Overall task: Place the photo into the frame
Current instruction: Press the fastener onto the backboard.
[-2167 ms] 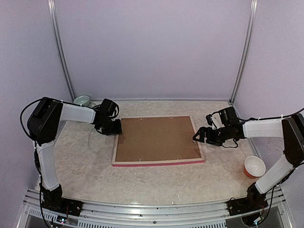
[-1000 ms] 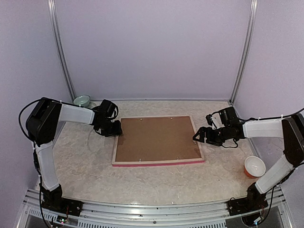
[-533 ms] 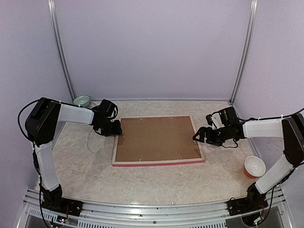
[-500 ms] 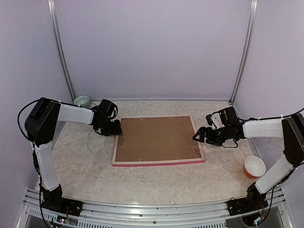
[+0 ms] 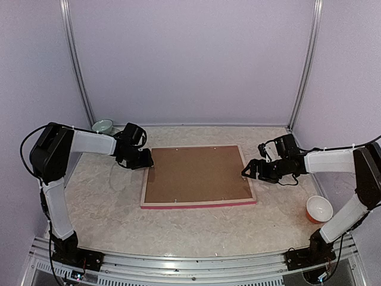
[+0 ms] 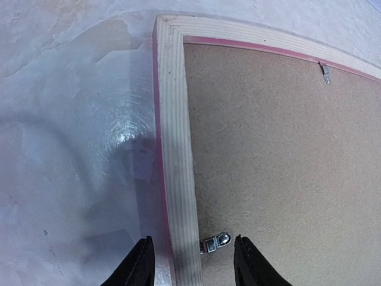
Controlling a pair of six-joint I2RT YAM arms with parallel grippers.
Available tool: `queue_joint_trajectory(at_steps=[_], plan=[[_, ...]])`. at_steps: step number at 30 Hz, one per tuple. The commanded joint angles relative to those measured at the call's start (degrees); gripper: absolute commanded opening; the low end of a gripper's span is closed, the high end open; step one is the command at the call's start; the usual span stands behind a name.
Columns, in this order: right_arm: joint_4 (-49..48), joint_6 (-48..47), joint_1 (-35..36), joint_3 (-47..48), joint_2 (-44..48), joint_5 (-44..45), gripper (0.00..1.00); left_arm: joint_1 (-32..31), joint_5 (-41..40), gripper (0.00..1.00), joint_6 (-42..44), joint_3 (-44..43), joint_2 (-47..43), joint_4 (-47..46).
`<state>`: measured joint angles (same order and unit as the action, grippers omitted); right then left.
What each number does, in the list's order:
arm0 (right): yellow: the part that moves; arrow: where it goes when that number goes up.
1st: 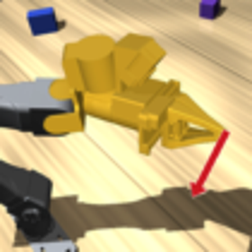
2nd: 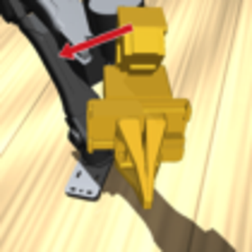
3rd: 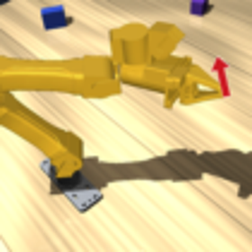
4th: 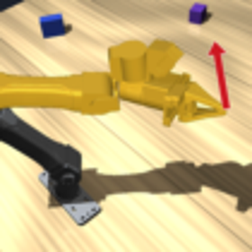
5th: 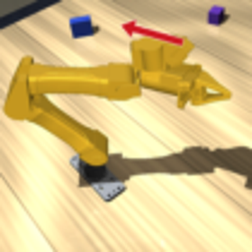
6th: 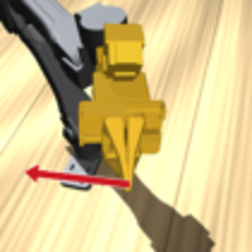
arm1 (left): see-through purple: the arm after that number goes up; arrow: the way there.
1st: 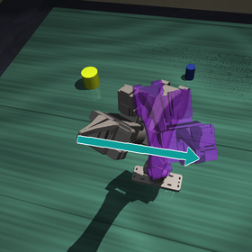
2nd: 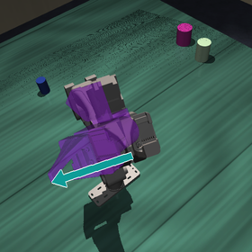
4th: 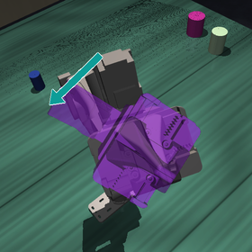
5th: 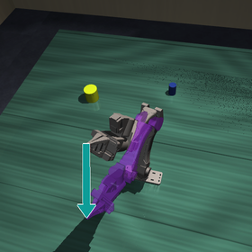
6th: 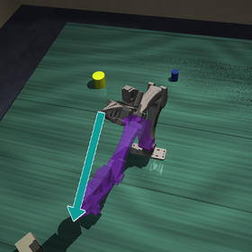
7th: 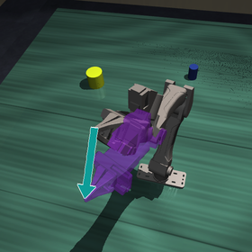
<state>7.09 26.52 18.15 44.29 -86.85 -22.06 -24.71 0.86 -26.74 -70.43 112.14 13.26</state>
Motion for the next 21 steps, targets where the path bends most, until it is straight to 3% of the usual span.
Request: queue_joint_trajectory(at_steps=[1,21], plan=[[-0.4,-0.2,-0.9,0.2,0.0,-0.5,0.99,0.4,-0.1,0.46,-0.3,0.3,1.0,0.0],[-0.3,0.0,-0.9,0.1,0.1,-0.5,0.99,0.5,-0.7,0.42,-0.2,1.0,1.6,-0.1]])
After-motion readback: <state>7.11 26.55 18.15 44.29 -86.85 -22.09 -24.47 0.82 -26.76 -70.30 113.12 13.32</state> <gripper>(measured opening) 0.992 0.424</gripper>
